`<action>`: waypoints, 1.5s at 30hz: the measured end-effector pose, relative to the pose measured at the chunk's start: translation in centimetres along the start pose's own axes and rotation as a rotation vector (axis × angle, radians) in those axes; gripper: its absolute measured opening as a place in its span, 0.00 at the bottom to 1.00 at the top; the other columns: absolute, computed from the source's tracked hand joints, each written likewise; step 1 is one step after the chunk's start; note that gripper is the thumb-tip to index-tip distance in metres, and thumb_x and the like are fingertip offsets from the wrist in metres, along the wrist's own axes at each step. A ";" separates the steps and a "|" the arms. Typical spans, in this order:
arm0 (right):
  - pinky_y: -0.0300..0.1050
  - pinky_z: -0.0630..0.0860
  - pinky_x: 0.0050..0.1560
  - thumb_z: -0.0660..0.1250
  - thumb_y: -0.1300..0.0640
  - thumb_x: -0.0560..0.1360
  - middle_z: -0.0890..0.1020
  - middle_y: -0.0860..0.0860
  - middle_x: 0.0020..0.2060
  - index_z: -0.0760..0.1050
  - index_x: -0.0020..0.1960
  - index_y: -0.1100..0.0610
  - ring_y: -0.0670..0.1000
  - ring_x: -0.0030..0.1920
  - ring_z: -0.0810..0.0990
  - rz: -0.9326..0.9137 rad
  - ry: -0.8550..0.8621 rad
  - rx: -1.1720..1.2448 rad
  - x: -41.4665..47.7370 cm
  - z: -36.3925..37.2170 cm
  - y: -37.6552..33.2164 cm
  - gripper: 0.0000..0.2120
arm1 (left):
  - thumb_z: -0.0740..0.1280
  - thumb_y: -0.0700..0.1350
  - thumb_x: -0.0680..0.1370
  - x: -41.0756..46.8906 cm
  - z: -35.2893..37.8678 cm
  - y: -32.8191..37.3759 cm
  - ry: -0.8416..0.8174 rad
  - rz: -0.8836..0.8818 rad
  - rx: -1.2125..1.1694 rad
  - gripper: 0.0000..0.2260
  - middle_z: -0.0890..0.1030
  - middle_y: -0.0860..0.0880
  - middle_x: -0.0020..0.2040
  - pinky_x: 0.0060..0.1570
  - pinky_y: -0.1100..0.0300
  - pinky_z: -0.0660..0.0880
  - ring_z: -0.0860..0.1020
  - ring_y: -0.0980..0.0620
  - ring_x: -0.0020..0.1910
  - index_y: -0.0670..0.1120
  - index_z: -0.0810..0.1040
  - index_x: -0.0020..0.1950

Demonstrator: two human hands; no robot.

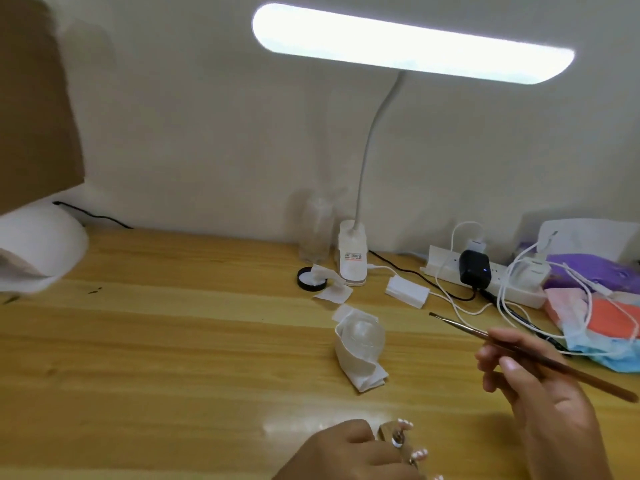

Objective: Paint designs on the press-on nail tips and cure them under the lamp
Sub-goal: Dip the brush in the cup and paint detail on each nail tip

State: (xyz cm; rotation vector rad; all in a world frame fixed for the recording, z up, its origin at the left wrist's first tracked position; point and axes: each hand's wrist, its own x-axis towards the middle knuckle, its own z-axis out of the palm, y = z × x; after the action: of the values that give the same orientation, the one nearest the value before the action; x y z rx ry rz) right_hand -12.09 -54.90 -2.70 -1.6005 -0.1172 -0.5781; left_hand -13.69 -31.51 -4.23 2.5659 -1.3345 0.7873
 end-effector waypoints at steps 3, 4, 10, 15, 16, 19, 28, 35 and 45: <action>0.37 0.78 0.37 0.62 0.62 0.72 0.83 0.54 0.42 0.83 0.52 0.46 0.48 0.42 0.81 -0.008 0.004 0.024 -0.2 0.5 -0.2 0.17 | 0.46 0.42 0.85 0.4 -1.4 -0.1 0.181 0.018 -0.093 0.25 0.61 0.55 0.38 0.44 0.75 0.59 0.61 0.61 0.38 0.54 0.79 0.38; 0.37 0.78 0.37 0.61 0.61 0.71 0.83 0.54 0.42 0.83 0.52 0.45 0.48 0.41 0.81 -0.013 0.011 0.025 -0.2 0.7 -0.4 0.17 | 0.50 0.45 0.86 0.5 -1.8 -0.2 0.234 0.022 -0.178 0.20 0.62 0.55 0.39 0.43 0.75 0.58 0.61 0.62 0.38 0.55 0.79 0.43; 0.38 0.77 0.33 0.59 0.61 0.69 0.83 0.54 0.38 0.84 0.47 0.43 0.50 0.38 0.80 -0.078 -0.002 -0.008 -0.1 0.6 -1.5 0.19 | 0.71 0.52 0.68 1.1 -2.3 -1.3 0.465 -0.760 -1.338 0.05 0.83 0.54 0.37 0.37 0.68 0.73 0.77 0.60 0.35 0.55 0.82 0.42; 0.30 0.75 0.38 0.64 0.56 0.71 0.81 0.44 0.35 0.82 0.48 0.38 0.45 0.36 0.79 -0.371 -0.129 -0.301 1.8 0.7 -4.0 0.14 | 0.73 0.41 0.67 1.5 -0.6 -3.8 0.693 -1.187 -1.683 0.04 0.85 0.41 0.40 0.31 0.68 0.76 0.83 0.55 0.34 0.46 0.83 0.31; 0.30 0.75 0.39 0.63 0.53 0.72 0.81 0.43 0.36 0.81 0.49 0.39 0.44 0.37 0.80 -0.424 -0.165 -0.347 2.3 1.0 -5.0 0.13 | 0.73 0.40 0.65 1.6 -0.4 -4.0 0.719 -1.204 -1.718 0.04 0.85 0.40 0.38 0.30 0.68 0.76 0.83 0.54 0.32 0.45 0.83 0.30; 0.30 0.77 0.44 0.66 0.53 0.73 0.83 0.41 0.41 0.81 0.50 0.40 0.43 0.43 0.82 -0.432 -0.241 -0.421 3.9 1.8 -6.9 0.10 | 0.78 0.42 0.60 1.6 -0.5 -4.0 0.708 -1.166 -1.787 0.10 0.85 0.40 0.39 0.33 0.67 0.78 0.83 0.53 0.34 0.43 0.83 0.39; 0.39 0.76 0.42 0.63 0.42 0.70 0.82 0.39 0.45 0.79 0.48 0.36 0.44 0.44 0.80 -0.143 -0.431 -0.478 4.9 6.7 -5.7 0.09 | 0.71 0.51 0.68 1.5 0.0 -3.3 0.668 -1.132 -1.672 0.09 0.85 0.52 0.41 0.41 0.65 0.79 0.83 0.57 0.40 0.53 0.85 0.46; 0.42 0.77 0.43 0.62 0.48 0.73 0.80 0.40 0.46 0.76 0.49 0.35 0.45 0.45 0.77 -0.106 -0.616 -0.635 5.6 8.1 -3.8 0.09 | 0.67 0.48 0.78 1.5 0.5 -3.3 0.546 -1.179 -1.524 0.07 0.83 0.57 0.40 0.49 0.58 0.79 0.82 0.60 0.40 0.59 0.84 0.47; 0.35 0.78 0.45 0.62 0.59 0.74 0.83 0.49 0.43 0.84 0.45 0.46 0.46 0.44 0.81 -0.060 -0.385 -0.160 4.0 3.3 -2.6 0.14 | 0.68 0.48 0.74 1.5 0.6 -3.5 0.561 -1.169 -1.519 0.06 0.80 0.56 0.36 0.39 0.69 0.74 0.76 0.62 0.34 0.58 0.85 0.45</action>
State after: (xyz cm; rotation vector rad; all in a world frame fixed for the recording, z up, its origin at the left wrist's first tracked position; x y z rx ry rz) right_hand -8.77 -52.49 1.38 -1.8558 -0.4161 -0.3247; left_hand -9.97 -30.79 -3.62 1.2205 0.0624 0.0518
